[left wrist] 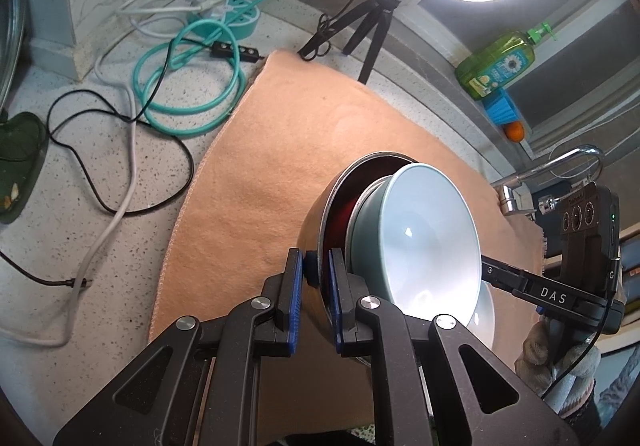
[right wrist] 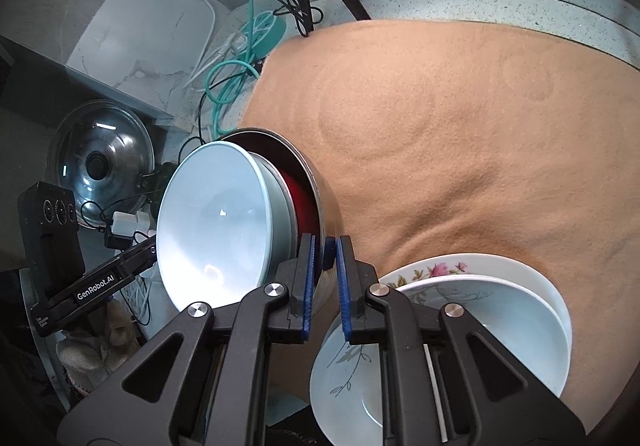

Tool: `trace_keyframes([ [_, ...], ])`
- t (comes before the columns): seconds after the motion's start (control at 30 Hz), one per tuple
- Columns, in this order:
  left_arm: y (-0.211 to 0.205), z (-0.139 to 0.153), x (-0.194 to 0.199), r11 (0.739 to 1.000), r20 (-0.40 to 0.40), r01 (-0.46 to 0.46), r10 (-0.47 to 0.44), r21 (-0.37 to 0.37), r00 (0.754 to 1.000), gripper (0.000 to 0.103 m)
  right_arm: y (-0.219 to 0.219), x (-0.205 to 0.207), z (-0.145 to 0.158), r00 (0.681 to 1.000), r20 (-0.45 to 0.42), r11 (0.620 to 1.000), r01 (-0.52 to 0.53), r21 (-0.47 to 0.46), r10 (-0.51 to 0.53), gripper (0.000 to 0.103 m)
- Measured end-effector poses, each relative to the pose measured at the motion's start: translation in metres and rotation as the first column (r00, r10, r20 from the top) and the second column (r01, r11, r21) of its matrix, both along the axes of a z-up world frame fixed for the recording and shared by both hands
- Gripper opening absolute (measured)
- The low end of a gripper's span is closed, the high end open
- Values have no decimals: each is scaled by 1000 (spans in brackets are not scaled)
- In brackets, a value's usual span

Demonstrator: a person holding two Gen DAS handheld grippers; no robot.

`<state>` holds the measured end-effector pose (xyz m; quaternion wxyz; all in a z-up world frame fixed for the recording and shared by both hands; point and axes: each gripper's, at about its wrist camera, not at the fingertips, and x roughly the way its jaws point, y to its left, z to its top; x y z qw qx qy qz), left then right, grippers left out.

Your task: Organize plates and bowls

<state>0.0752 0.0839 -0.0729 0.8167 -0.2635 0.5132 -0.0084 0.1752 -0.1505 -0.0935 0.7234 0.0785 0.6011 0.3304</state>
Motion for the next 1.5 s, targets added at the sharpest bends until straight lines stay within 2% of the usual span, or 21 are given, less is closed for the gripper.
trace_keyframes([
  [0.37,-29,28,-7,998,51,61,-61,-4,997,11,-41,-16,32,999,39,999,27,17,-28,12],
  [0.67,-69,34,-5,989,61,150,-149,-14,987,11,-91,-28,44,995,57,996,84,6,-84,12],
  [1.07,-121,17,-5,964,15,265,-265,-34,964,11,-151,-49,28,984,32,984,175,-31,-174,12],
  [1.5,-140,10,-11,951,-18,309,-310,-26,951,11,-170,-67,12,978,-4,977,209,-36,-210,12],
])
